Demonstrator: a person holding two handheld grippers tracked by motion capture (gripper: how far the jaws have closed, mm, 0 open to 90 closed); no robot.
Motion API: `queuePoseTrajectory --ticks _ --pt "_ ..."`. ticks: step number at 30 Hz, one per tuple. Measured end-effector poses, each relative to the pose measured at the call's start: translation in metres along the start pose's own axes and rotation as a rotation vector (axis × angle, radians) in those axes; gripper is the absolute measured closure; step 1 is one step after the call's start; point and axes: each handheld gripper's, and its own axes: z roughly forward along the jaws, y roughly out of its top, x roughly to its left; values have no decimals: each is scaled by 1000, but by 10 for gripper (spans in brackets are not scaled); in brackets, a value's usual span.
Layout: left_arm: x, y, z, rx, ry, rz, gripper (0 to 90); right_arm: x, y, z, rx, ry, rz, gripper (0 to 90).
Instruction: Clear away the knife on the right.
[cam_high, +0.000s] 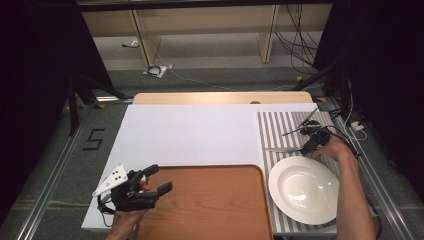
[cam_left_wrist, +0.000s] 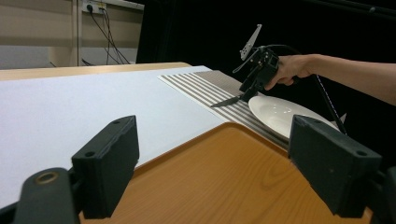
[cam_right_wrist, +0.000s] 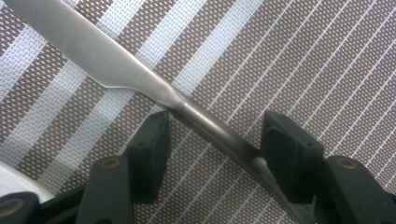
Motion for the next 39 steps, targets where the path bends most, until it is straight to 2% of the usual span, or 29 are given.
queuePoseTrajectory --ticks 2,3,6,18,24,36,37,39 --pt "0 0 0 -1 0 0 166 0 0 0 0 3 -3 461" --pt "0 0 0 -1 -1 0 166 0 0 0 2 24 -2 509" --pt "0 0 0 -1 -5 0 166 0 0 0 -6 37 20 515" --pt "0 0 -1 -1 -2 0 168 7 4 -2 30 34 -29 677" --pt "0 0 0 1 -1 1 168 9 5 -3 62 54 -56 760" --pt "0 0 -1 -2 -1 0 170 17 10 -3 91 16 -120 802" --pt "0 0 -1 -2 0 0 170 18 9 -4 80 -11 -123 802" --pt "0 0 0 -1 2 -3 170 17 9 -6 64 -28 -118 803"
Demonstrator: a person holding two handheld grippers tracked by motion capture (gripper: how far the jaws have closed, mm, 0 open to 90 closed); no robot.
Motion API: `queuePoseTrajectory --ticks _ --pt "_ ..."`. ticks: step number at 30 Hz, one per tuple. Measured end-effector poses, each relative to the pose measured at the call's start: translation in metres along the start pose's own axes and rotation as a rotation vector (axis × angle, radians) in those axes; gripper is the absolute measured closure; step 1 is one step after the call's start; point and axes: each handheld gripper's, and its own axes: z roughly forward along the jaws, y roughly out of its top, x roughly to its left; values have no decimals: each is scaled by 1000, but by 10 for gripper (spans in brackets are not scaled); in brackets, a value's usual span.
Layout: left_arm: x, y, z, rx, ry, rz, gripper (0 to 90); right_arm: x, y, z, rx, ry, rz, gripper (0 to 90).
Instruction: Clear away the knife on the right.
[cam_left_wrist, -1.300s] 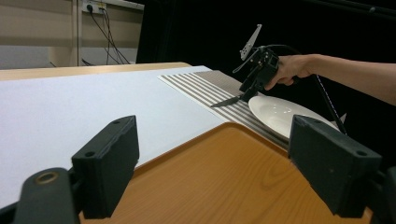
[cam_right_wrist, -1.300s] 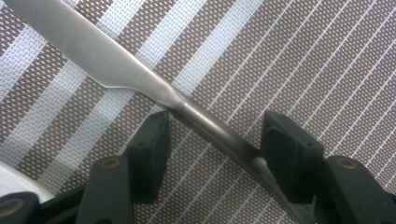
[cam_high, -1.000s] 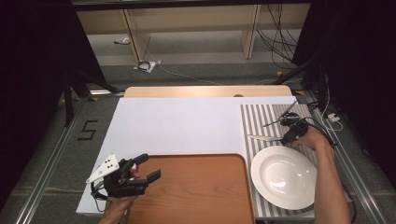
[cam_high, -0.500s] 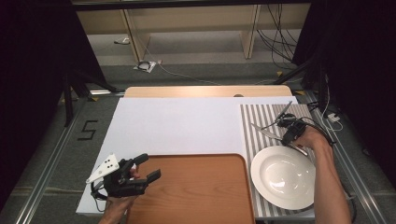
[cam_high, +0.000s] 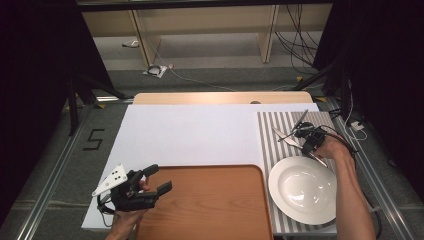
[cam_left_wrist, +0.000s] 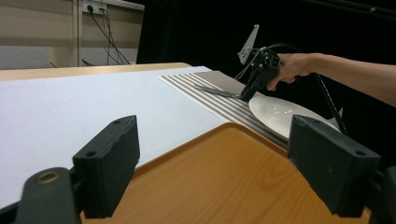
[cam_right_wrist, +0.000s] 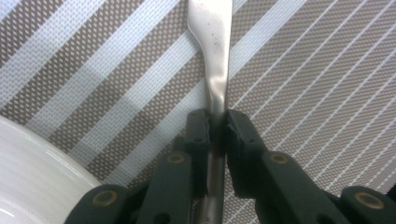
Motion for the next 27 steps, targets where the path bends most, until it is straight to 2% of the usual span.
queuePoseTrajectory --ticks 11,12,13,14,15,16,17,18,20,21,22,23,27 --pt "0 0 0 -1 2 0 170 2 -6 -19 -89 -54 6 809" --pt "0 0 0 -1 2 -1 170 4 -6 -26 -118 -68 9 809" --pt "0 0 0 -1 2 -1 170 4 -6 -26 -118 -68 9 809" --pt "1 0 0 0 4 -4 170 5 -7 -32 -156 -85 5 809" --pt "1 0 0 0 4 -4 170 5 -7 -32 -156 -85 5 809" --pt "1 0 0 0 4 -4 170 8 -8 -40 -192 -104 0 809" --pt "1 0 0 0 4 -4 170 8 -8 -40 -192 -104 0 809" --pt "0 0 0 -1 4 -4 170 11 -9 -49 -234 -120 1 808" --pt "0 0 0 -1 5 -1 170 16 -10 -57 -273 -138 -4 809" --pt "0 0 0 -1 5 -1 170 16 -10 -57 -273 -138 -4 809" --pt "0 0 0 -1 6 -2 170 23 -10 -65 -308 -145 -9 808" --pt "0 0 0 -1 6 -2 169 23 -10 -65 -308 -145 -9 808" --pt "0 0 0 -2 6 -1 169 38 -12 -80 -368 -165 -11 808"
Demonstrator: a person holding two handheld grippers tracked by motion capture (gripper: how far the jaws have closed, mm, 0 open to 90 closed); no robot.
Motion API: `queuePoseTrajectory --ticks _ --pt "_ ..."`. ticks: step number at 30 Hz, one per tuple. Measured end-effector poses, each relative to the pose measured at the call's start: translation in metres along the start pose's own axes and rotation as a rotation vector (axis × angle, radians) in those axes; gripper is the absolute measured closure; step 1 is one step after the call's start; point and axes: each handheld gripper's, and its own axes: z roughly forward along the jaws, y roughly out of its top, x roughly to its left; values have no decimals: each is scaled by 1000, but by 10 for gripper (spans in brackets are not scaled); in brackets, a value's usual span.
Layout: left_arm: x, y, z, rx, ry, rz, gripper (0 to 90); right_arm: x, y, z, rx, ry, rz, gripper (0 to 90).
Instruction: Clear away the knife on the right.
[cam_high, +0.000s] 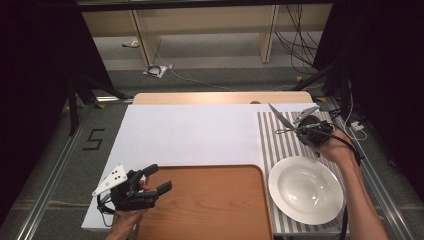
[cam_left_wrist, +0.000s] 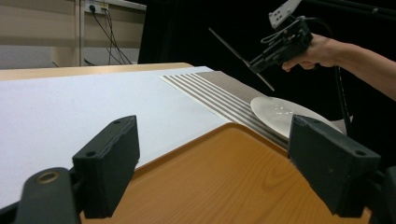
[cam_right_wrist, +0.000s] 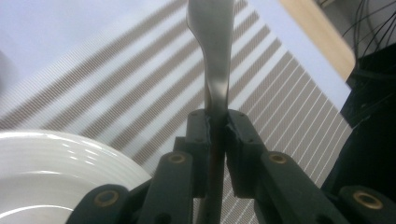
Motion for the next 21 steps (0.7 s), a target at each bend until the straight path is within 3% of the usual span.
queuePoseTrajectory --ticks 3,9,11,12,13,17,18,21 --pt "0 0 0 2 0 1 169 11 1 -17 -80 14 30 809" --pt "0 0 0 4 1 1 169 28 2 -36 -174 23 49 808" --pt "0 0 -1 1 0 3 169 39 3 -45 -230 58 71 808" --pt "0 0 -1 1 0 3 169 39 3 -45 -230 58 71 808" --pt "0 0 -1 -1 0 3 169 51 4 -51 -248 89 69 808" --pt "0 0 -1 2 2 0 169 65 5 -56 -280 122 62 808" --pt "0 0 -1 2 2 1 169 74 6 -58 -299 159 62 809" --pt "-2 1 -1 0 -2 10 169 86 7 -59 -305 191 53 808"
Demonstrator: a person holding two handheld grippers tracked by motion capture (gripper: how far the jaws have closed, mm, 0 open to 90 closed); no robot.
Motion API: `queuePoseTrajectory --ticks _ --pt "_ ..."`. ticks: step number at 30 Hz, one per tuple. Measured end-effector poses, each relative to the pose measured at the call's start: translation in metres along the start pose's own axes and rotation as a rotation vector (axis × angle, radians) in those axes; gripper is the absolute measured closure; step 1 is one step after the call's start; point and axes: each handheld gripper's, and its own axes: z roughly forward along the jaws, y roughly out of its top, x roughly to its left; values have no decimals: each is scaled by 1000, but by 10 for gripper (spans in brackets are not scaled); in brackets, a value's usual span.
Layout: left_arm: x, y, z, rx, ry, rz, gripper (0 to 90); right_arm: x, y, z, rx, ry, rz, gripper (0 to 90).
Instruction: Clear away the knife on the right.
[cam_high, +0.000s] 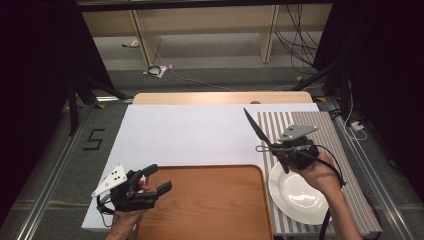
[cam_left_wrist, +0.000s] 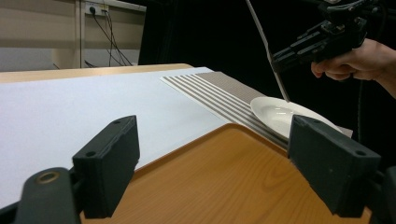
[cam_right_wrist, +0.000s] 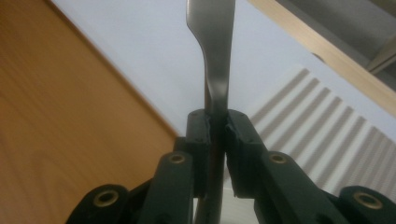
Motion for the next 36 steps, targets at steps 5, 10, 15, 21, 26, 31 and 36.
queuePoseTrajectory --ticks 5,10,15,21,26,31,36 --pt "1 0 -1 -3 1 -3 169 13 -2 3 -5 59 8 808" --pt "1 1 -3 -10 1 -1 169 32 -4 3 -22 134 15 808" --pt "0 1 -3 -11 0 1 169 43 -5 5 -21 165 14 808" --pt "1 1 -3 -13 1 -3 168 58 -8 6 -24 204 14 808" --pt "0 1 -3 -13 1 -1 168 74 -11 7 -12 248 16 808" --pt "0 1 -4 -14 1 -1 168 83 -13 10 4 272 9 808" --pt "1 2 -4 -15 2 -2 169 92 -15 14 24 308 17 808"
